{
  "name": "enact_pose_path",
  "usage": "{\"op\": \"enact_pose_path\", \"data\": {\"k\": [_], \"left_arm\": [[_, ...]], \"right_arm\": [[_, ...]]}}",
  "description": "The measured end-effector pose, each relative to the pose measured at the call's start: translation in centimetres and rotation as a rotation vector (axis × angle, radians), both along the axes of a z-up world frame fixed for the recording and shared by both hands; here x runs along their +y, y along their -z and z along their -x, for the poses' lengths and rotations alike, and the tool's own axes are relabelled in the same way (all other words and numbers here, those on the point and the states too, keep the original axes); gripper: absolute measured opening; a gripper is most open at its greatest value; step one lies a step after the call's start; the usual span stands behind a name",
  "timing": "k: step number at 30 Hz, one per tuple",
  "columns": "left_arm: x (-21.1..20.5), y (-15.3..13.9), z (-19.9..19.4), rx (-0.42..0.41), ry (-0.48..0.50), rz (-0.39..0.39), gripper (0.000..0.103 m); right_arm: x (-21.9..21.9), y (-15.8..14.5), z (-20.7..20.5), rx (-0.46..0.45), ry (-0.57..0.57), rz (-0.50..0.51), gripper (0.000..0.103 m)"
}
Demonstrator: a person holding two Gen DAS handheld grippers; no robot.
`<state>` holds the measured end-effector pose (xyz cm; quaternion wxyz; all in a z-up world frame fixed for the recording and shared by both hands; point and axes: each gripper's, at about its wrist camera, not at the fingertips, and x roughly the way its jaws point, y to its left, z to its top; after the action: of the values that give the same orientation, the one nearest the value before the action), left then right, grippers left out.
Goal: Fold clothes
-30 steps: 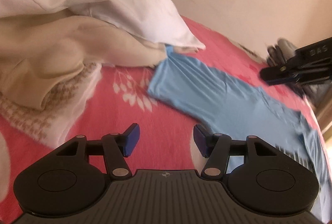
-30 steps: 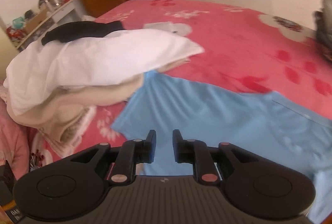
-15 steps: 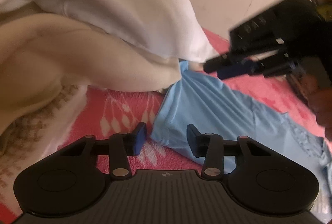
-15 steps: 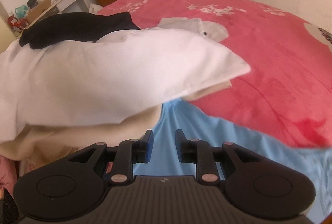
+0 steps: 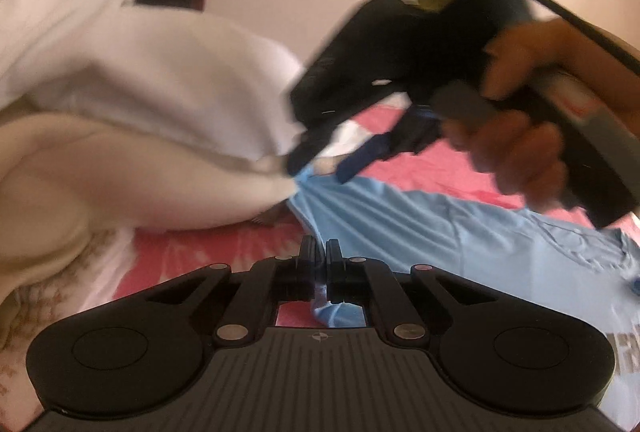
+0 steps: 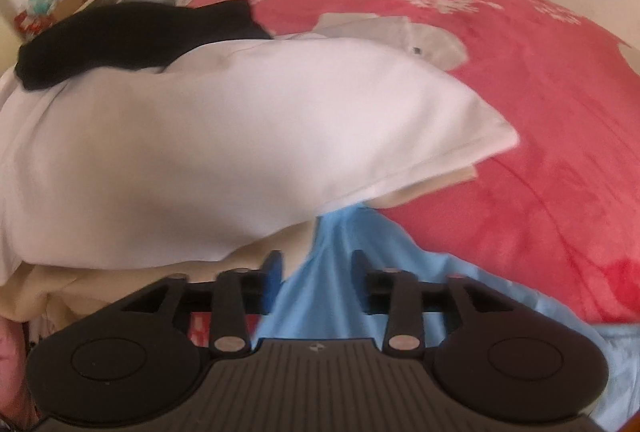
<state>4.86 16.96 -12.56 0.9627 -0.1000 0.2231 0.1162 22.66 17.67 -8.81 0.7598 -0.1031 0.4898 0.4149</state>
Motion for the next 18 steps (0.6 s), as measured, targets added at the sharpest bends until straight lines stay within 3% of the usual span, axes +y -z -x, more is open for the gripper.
{"op": "enact_pose_path", "data": {"k": [7, 10, 11, 12, 18], "left_arm": [[-1.9, -0.9, 0.3, -0.048, 0.074, -0.056, 0.002], [-2.6, -1.4, 0.6, -0.071, 0.104, -0.075, 0.002], [-2.9, -1.7, 0.8, -0.078, 0.116, -0.077, 0.002], [-3.2, -1.9, 1.0, -0.085, 0.126, -0.080, 0.002], [-5.5, -3.3, 2.5, -0.129, 0.226, -0.093, 0.002]], "right_arm": [[3.2, 1.1, 2.5, -0.150, -0.140, 0.213, 0.044], [3.1, 1.5, 2.8, -0.204, -0.123, 0.254, 0.028], [2.6, 1.3, 2.7, -0.209, -0.106, 0.245, 0.013], [2.1, 1.1, 2.6, -0.211, -0.087, 0.232, 0.005], [-5.5, -2.4, 3.0, -0.225, 0.085, 0.086, 0.005]]}}
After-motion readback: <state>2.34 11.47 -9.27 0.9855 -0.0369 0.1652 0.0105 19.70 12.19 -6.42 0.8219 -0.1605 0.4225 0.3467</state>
